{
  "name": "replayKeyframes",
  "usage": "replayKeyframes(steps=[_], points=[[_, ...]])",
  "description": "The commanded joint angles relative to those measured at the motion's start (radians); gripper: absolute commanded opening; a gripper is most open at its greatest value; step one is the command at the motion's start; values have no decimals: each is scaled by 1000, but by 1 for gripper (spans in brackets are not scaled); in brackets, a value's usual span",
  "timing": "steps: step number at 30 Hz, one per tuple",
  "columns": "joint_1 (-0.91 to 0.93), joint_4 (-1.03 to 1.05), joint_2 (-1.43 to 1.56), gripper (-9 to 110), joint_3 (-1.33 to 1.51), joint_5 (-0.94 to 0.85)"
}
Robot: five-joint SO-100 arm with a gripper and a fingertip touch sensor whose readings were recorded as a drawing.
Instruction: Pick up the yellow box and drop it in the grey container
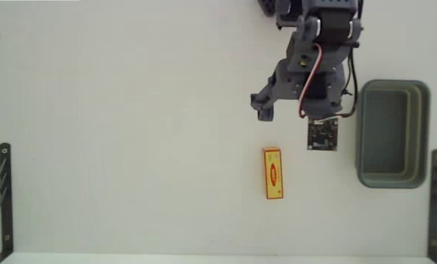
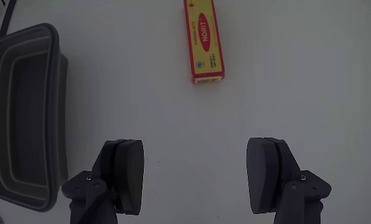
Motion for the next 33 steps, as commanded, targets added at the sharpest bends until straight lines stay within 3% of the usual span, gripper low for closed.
replayKeyframes(steps=[1,33], points=[[13,-1,34,110,5,5],[31,-1,34,110,5,5]])
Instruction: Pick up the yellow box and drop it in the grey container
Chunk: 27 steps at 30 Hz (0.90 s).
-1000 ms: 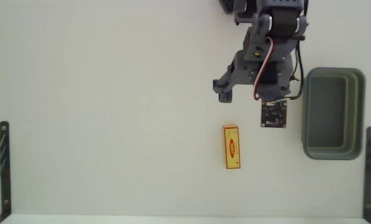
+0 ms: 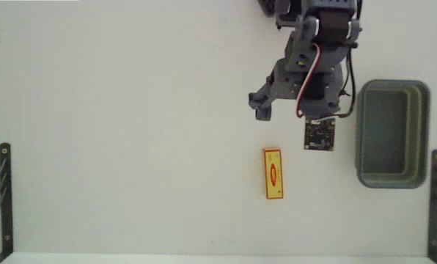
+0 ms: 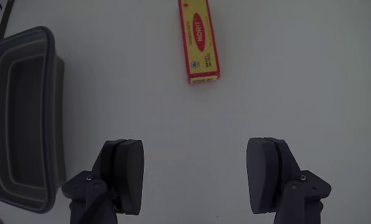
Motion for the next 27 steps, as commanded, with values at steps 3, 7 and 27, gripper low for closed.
replayKeyframes(steps=[3,7,27], points=[[14,-1,34,110,5,3],[14,-1,34,110,5,3],[14,-128,-121,110,-22,3]])
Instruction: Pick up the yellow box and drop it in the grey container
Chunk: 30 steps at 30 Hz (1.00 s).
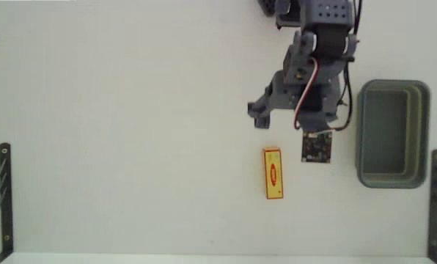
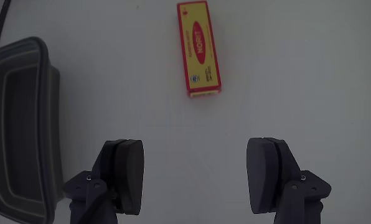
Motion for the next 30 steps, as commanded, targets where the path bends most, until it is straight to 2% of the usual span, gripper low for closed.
replayKeyframes(steps=[1,30], points=[[12,-30,-10,110,-24,3],[12,-251,-422,110,-216,3]])
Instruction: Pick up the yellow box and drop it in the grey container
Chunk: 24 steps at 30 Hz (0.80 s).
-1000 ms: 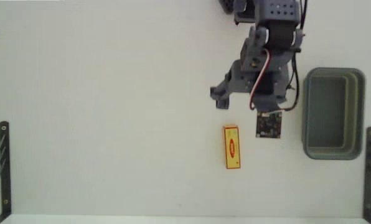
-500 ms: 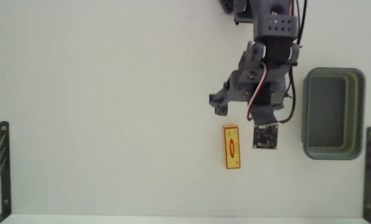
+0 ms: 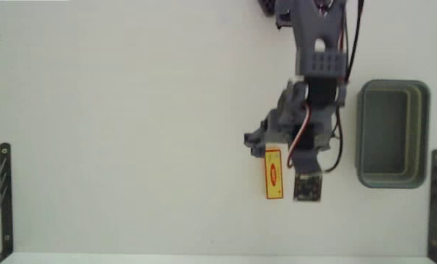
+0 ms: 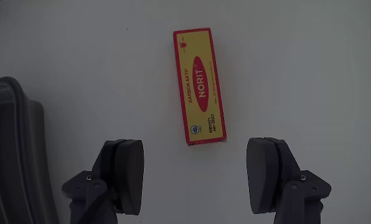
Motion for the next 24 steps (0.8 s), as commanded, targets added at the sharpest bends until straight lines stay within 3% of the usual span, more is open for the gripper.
replayKeyframes(steps=[1,24], points=[[12,-31,-19,110,-78,3],[12,-81,-321,110,-330,3]])
